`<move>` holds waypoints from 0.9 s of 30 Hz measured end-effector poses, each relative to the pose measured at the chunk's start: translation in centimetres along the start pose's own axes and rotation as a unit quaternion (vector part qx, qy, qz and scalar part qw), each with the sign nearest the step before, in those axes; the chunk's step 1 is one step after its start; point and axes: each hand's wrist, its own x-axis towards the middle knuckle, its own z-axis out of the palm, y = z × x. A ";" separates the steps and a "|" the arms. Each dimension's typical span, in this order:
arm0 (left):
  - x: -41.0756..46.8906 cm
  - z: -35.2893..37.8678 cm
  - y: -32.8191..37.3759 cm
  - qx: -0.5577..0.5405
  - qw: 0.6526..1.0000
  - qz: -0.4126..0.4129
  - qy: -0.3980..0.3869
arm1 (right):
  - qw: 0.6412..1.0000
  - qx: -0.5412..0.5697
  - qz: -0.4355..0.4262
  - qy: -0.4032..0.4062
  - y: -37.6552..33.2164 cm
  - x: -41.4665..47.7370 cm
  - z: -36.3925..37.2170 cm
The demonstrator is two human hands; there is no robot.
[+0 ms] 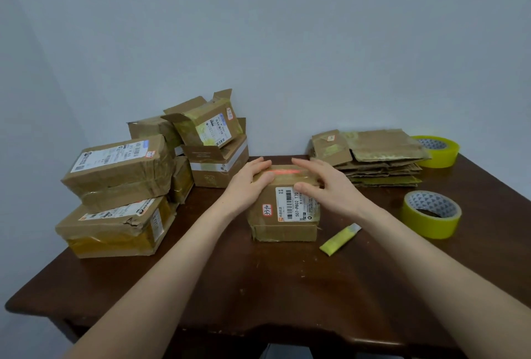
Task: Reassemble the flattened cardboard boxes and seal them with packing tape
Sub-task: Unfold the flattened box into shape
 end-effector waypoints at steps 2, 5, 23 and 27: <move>-0.1 0.7 0.5 0.012 1.000 0.013 -0.005 | 0.996 -0.086 0.002 0.000 -0.1 -0.2 -0.1; 0.4 1.1 1.0 0.045 0.999 0.024 -0.006 | 0.976 -0.216 0.000 -0.036 -0.3 0.0 -0.3; -0.6 0.8 0.7 0.401 0.906 0.130 0.029 | 0.997 -0.041 0.024 -0.053 -0.1 2.2 0.8; -0.3 1.2 1.0 0.414 0.901 0.125 0.031 | 0.998 -0.021 0.020 -0.061 0.3 2.4 0.1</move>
